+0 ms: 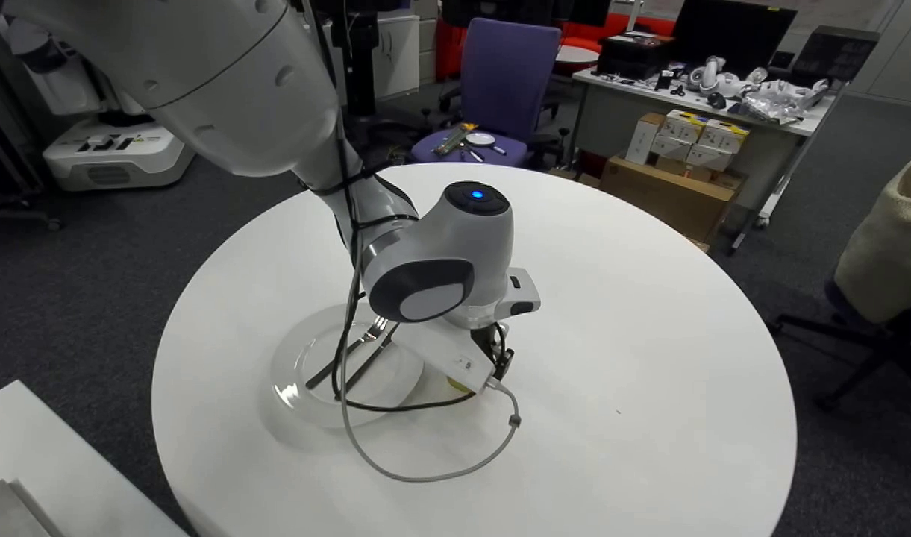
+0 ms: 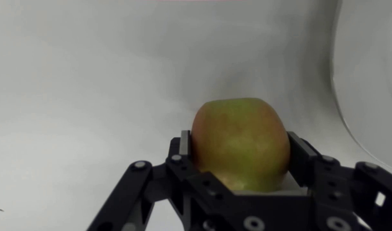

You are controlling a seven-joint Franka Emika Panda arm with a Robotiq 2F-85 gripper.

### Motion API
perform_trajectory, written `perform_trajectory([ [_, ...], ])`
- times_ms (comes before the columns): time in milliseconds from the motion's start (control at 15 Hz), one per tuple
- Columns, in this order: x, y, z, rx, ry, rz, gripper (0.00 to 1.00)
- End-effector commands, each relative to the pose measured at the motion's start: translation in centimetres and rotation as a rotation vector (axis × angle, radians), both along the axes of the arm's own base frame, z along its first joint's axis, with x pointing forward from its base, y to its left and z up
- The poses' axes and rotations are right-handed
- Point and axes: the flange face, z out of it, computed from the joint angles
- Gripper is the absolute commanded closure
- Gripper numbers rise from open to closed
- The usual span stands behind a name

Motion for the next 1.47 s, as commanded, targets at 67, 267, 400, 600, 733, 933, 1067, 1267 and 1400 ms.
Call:
perform_trajectory([
  [67, -1.2, -0.4, 0.9, -0.017, -0.015, -0.013, 0.51],
  [267, -2.1, -0.7, 1.1, -0.036, 0.021, 0.003, 0.51],
  [400, -3.0, -1.0, 1.2, -0.048, 0.042, 0.015, 0.51],
  [600, -4.6, -1.0, 1.7, -0.059, 0.048, 0.029, 0.51],
  [733, -5.7, -0.7, 1.9, -0.076, 0.039, 0.017, 0.51],
  [933, -7.0, 0.2, 2.1, -0.167, -0.081, -0.081, 0.51],
  [1067, -7.7, 0.6, 2.1, -0.227, -0.156, -0.135, 0.51],
  [1267, -8.5, 1.3, 1.7, -0.29, -0.224, -0.193, 0.51],
  [1400, -8.8, 1.7, 1.7, -0.316, -0.256, -0.222, 0.51],
])
